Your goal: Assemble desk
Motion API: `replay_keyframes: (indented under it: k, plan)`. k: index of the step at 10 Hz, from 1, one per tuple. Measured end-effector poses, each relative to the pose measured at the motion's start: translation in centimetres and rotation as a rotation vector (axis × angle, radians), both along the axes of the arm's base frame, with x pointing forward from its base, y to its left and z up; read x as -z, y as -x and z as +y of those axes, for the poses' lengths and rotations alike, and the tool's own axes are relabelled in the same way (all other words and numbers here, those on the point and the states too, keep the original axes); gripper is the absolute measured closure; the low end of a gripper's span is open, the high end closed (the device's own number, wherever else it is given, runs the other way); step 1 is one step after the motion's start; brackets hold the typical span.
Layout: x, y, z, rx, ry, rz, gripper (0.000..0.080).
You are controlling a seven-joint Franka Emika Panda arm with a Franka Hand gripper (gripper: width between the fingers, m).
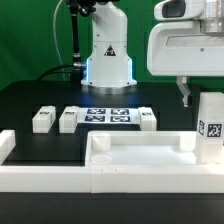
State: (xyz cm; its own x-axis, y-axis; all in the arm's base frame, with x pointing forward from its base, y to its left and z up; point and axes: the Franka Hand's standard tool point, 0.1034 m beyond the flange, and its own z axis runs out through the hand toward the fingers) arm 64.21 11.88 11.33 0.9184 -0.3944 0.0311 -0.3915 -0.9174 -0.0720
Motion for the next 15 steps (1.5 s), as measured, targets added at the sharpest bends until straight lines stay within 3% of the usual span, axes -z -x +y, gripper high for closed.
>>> replay_keyframes:
  k: [4,6,8,10,11,12,13,15]
  plan:
    - [0.04,-0.02,-0.09,-0.279,0.024,-0.018,0.0150]
    - [-0.08,-0.07,0.06,-0.503,0.073,-0.023,0.0150]
    - [-0.05,-0.12,-0.05,-0.518,0.074,-0.026,0.0150]
    - [-0.05,-0.12,-0.04,-0.518,0.073,-0.026,0.0408]
    - [-0.05,-0.14,-0.14,-0.506,0.074,-0.026,0.0408]
    - [-0.05,-0.14,-0.16,-0.494,0.073,-0.026,0.0512]
    - [-0.05,-0.14,-0.17,-0.488,0.072,-0.025,0.0512]
    - [-0.02,-0.15,-0.37,-0.239,0.057,-0.023,0.0512]
